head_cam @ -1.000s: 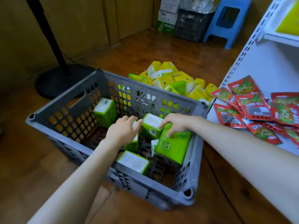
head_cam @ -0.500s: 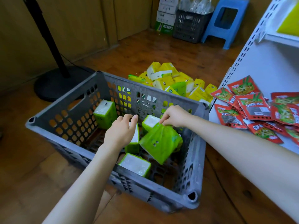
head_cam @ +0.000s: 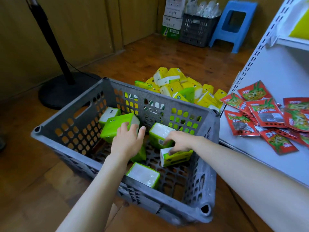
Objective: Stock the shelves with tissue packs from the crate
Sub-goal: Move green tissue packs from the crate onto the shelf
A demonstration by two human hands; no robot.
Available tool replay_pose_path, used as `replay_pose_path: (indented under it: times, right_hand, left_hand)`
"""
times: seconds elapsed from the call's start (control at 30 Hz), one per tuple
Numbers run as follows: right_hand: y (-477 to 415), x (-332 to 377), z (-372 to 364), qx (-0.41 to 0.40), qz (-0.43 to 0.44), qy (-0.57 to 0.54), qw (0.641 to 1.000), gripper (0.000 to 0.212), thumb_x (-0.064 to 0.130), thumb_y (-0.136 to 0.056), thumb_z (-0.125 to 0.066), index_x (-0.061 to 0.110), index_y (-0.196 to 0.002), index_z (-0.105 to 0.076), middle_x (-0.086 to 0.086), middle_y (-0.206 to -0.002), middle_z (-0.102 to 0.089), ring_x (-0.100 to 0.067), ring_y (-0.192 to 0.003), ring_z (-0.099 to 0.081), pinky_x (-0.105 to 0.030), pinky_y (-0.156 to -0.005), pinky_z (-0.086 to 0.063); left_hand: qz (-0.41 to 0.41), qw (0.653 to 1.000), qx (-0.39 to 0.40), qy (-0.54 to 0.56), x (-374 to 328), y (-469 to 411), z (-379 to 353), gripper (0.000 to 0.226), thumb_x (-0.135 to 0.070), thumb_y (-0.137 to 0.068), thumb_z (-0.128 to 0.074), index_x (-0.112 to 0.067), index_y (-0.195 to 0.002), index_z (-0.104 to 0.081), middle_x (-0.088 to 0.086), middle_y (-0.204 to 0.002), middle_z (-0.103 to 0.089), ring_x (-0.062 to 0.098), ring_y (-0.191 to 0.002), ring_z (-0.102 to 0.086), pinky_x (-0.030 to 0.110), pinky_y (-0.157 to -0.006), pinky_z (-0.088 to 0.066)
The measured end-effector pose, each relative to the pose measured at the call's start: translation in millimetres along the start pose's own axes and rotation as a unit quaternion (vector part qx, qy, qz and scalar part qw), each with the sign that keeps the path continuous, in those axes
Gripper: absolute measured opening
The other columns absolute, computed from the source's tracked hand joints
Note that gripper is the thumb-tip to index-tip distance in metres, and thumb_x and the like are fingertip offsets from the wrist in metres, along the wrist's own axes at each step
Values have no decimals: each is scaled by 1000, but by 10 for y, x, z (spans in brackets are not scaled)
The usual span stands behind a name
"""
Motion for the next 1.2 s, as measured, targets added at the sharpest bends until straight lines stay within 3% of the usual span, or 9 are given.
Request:
replay_pose_path:
  times: [0.13, 0.27, 0.37, 0.47, 0.53, 0.7, 0.87, 1.03, 1.2]
  right_hand:
    - [-8, 89, -20, 2, 39, 40, 998, 51, 38, -80, -69, 28, -128, -54, -3, -104, -38, -27, -106, -51, -35, -84, -44]
    - [-8, 78, -206, 69, 15, 95, 993, 64, 31, -83, -68, 39, -139, -39, -6, -128, -31, -29, -112, -47, -37, -89, -44]
    - [-46, 103, -284, 92, 8, 182, 979, 69, 29, -86, -65, 38, -143, -28, -8, -148, -21, -30, -121, -45, -31, -82, -39]
    - [-119, 144, -332, 75, 43, 267, 960, 59, 39, -88, -59, 24, -141, -37, -12, -139, -46, -30, -121, -50, -33, -86, -41]
    - [-109, 164, -318, 56, 35, 245, 967, 48, 43, -92, -49, 18, -132, -50, -12, -131, -54, -30, -118, -52, -35, -90, -42]
    - [27, 217, -149, 20, -7, 100, 995, 42, 26, -99, -36, 22, -141, -37, -16, -129, -51, -32, -118, -50, -33, -84, -39]
    - [249, 269, 188, -118, 35, -61, 991, 79, 11, -87, -56, 31, -148, -10, -6, -132, -50, -25, -111, -53, -34, -85, -44]
    - [562, 365, 531, -214, 94, -235, 944, 83, 10, -83, -62, 28, -148, -13, -1, -118, -55, -14, -97, -52, -29, -88, -43]
    - [820, 507, 726, -263, 133, -271, 916, 76, 8, -84, -58, 25, -147, -19, 3, -116, -58, -13, -100, -51, -21, -82, -37]
  left_hand:
    - [-15, 999, 29, -12, 5, -13, -56, 48, -46, -99, -29, -21, -138, -42, 8, -151, -23, 25, -140, -17, 39, -111, -22]
    - [-38, 997, 64, -34, -36, 3, -106, 52, -50, -97, -30, -24, -141, -38, 6, -153, -20, 23, -142, -14, 37, -113, -18]
    - [-77, 987, 119, -75, -87, 54, -184, 60, -59, -93, -31, -28, -145, -31, 0, -157, -12, 18, -144, -6, 38, -116, -13]
    - [-102, 980, 142, -91, -127, 88, -212, 65, -64, -90, -31, -30, -146, -27, -2, -157, -9, 17, -145, -4, 40, -117, -11]
    - [-103, 981, 146, -82, -133, 96, -207, 65, -64, -90, -30, -31, -146, -26, -3, -157, -9, 17, -145, -4, 40, -117, -11]
    - [-85, 987, 117, -65, -79, 77, -158, 64, -62, -91, -30, -30, -147, -25, -3, -157, -11, 16, -145, -7, 39, -117, -14]
    - [-85, 987, 123, -65, -47, 57, -182, 75, -65, -88, -37, -28, -149, -16, -2, -157, -11, 20, -144, -12, 38, -115, -19]
    - [-53, 974, 136, 175, -121, 49, -171, 104, -90, -64, -38, -30, -148, -22, -4, -153, -25, 16, -140, -27, 37, -114, -24]
    - [-28, 942, 81, 325, -296, 94, -30, 98, -88, -60, -41, -35, -143, -33, -16, -148, -34, 12, -134, -37, 50, -109, -32]
Point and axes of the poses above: each hand's wrist, its own y-axis away from the middle knuckle, its own z-axis out of the back of the hand, x = y × z, the point moved 6 cm from there along -y, towards the middle knuckle
